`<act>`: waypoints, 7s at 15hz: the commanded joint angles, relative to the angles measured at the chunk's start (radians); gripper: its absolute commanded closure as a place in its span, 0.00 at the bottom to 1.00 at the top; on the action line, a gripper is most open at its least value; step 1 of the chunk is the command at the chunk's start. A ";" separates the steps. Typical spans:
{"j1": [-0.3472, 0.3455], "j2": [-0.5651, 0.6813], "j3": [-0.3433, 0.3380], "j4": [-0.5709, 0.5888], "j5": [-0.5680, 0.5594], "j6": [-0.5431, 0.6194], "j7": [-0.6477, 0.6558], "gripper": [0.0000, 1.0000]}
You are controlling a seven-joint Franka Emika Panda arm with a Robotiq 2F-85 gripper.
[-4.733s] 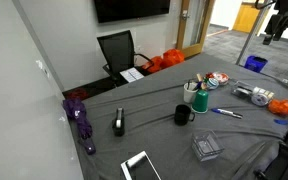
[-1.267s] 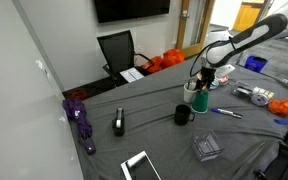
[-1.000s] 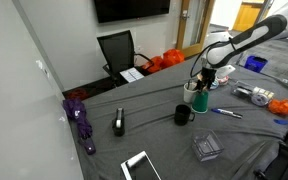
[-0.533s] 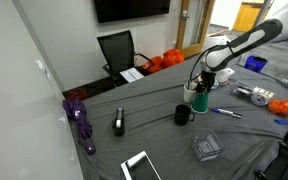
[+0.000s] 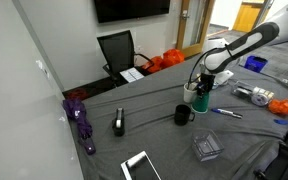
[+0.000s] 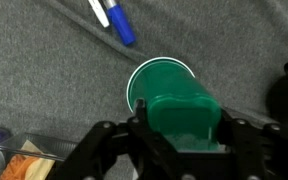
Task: Turn the green cup over
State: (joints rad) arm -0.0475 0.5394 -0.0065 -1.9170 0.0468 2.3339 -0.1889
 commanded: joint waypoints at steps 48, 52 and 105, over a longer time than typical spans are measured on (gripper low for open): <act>0.109 0.109 -0.011 0.125 -0.271 -0.720 0.316 0.00; 0.107 0.093 -0.011 0.104 -0.304 -0.642 0.315 0.00; 0.020 -0.490 -0.032 -0.536 -0.024 0.019 -0.013 0.00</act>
State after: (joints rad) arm -0.0240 0.0283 -0.0492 -2.4172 -0.0283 2.2927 -0.1713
